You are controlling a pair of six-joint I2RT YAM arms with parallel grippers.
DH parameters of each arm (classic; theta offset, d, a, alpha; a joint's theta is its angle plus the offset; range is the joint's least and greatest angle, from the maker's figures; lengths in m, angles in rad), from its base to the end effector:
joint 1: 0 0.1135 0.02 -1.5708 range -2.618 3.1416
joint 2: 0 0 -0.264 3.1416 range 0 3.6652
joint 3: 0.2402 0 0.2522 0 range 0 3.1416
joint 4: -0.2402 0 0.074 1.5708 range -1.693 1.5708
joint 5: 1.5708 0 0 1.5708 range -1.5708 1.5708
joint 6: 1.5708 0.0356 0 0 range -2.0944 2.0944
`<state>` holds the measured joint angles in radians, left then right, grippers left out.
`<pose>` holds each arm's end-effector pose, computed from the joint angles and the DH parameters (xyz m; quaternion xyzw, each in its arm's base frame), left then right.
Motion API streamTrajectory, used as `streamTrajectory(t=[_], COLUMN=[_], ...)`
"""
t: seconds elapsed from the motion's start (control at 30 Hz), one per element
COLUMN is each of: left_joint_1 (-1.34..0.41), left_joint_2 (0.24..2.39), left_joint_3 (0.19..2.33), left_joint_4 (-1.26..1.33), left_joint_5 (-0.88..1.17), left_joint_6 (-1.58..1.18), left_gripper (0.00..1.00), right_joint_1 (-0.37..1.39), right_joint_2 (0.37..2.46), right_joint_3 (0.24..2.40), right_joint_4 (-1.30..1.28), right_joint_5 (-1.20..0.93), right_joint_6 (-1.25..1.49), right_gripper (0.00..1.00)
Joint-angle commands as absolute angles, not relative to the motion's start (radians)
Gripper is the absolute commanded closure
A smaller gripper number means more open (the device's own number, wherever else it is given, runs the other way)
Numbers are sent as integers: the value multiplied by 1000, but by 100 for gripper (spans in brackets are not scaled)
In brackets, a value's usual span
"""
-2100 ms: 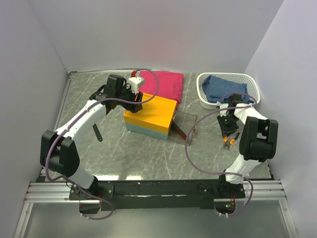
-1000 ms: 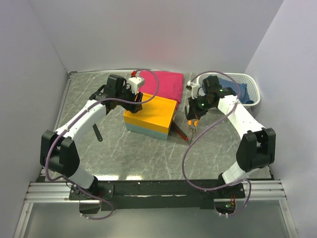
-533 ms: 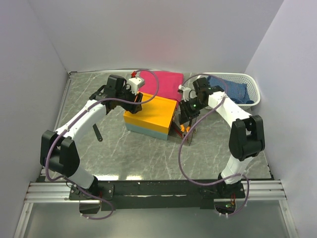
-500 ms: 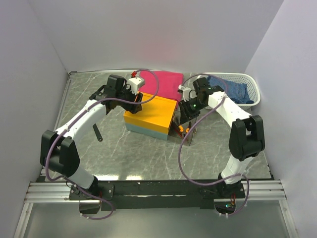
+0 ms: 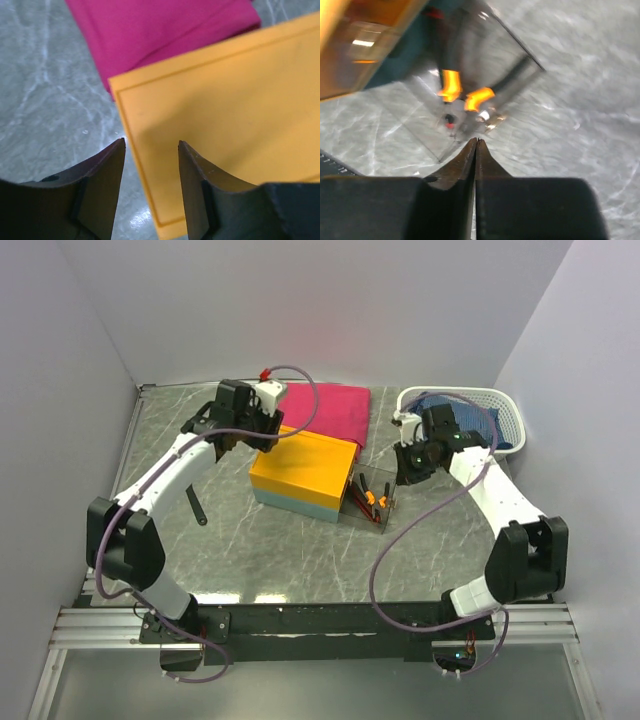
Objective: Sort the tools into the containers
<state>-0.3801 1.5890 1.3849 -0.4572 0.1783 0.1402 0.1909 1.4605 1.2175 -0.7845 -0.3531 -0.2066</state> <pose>0.3346 -0.1405 0.3196 0.2680 0.8546 -0.1318 0.4248 0.2909 0.0688 0.2833 -0.2334 0.9204 0.1671 0.2655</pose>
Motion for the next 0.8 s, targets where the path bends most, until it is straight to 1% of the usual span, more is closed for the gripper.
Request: streamTrajectory(t=[0.0,0.1,0.13,0.2,0.23,0.27,0.3,0.4,0.43,0.47,0.53,0.57,0.7,0.77], left_joint_1=[-338,-305,-296,-267,-250,-242,-236,-222,-221,-221,-221,-221,-221,-222], left_joint_2=[1601,1597,1592,1585,1582,1577,1575,1577,1574,1569,1557,1557,1552,1555], left_joint_3=[1457,1454,1453,1437,1428,1416,1392,1335,1318,1284,1247,1223,1200,1201], left_joint_4=[-399,-391,-391,-394,-393,-391,-394,-419,-420,-428,-431,-434,-462,-468], left_joint_5=[66,48,51,37,20,17,15,66,84,157,211,272,383,402], left_joint_6=[123,114,114,114,117,120,130,163,167,182,186,178,186,193], left_gripper=[49,62,71,83,93,97,99,99,99,99,99,99,98,98], right_joint_1=[163,155,153,146,146,146,146,147,149,147,149,150,166,182], right_joint_2=[1515,1555,1568,1609,1623,1649,1661,1710,1719,1744,1764,1779,1805,1828], right_joint_3=[1138,1123,1123,1123,1129,1134,1146,1187,1198,1212,1239,1244,1265,1272], right_joint_4=[-715,-687,-681,-670,-669,-670,-672,-683,-686,-692,-695,-689,-673,-658], right_joint_5=[-223,-183,-180,-176,-184,-195,-204,-308,-374,-414,-466,-513,-606,-643], right_joint_6=[-192,-184,-180,-173,-172,-173,-169,-143,-132,-120,-84,-72,-17,-2], right_gripper=[100,100,100,100,100,100,100,100,100,100,100,100,100,100])
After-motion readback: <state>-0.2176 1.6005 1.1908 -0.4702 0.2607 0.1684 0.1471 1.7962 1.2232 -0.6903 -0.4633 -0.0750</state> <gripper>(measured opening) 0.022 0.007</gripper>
